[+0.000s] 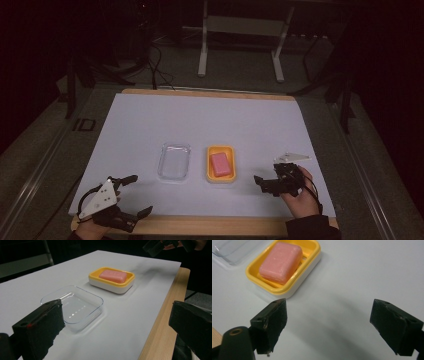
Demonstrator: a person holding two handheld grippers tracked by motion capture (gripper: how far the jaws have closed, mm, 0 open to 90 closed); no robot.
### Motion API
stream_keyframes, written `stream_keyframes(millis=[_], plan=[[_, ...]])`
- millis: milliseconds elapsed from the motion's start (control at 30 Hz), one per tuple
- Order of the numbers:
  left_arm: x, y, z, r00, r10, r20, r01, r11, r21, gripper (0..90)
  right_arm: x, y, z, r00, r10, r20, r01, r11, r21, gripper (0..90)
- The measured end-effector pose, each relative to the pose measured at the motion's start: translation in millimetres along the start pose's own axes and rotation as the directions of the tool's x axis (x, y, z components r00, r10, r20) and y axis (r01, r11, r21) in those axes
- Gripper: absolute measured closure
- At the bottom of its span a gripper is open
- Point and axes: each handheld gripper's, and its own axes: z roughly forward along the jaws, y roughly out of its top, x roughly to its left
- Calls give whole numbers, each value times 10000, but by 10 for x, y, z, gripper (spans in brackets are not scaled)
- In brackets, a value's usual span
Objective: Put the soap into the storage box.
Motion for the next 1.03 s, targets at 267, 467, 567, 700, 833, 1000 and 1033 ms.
stream_keyframes(millis=[267, 467, 567, 700, 833, 1000, 1033], plan=[[0, -2, -16, 10000, -4, -9, 4, 10000, 43, 2, -90, -121, -33, 9996, 3, 297, 10, 9991, -420, 132], [-16, -3, -29, 10000, 89, -33, -89, 9999, 149, 2, -248, -266, 26, 9999, 41, 112, -34, 9978, -669, 132], [-14, 1, -32, 9999, 116, -9, -115, 9999, 114, 2, -307, -278, 63, 9998, 98, -160, -109, 9973, -726, 131], [-11, 1, -39, 9999, 155, 2, -155, 9998, 104, 2, -319, -275, 73, 10000, 93, -30, -95, 9972, -738, 131], [-4, 0, -47, 9999, 154, 16, -154, 9999, 66, 2, -331, -278, 76, 10000, 80, 21, -79, 9976, -689, 132], [2, -6, -54, 9999, 138, 50, -138, 9999, 92, 2, -335, -269, 79, 10000, 4, 13, -3, 9970, -769, 132], [2, -7, -54, 9999, 145, 54, -146, 9998, 107, 2, -335, -266, 79, 10000, -6, 28, 8, 9969, -783, 132]])
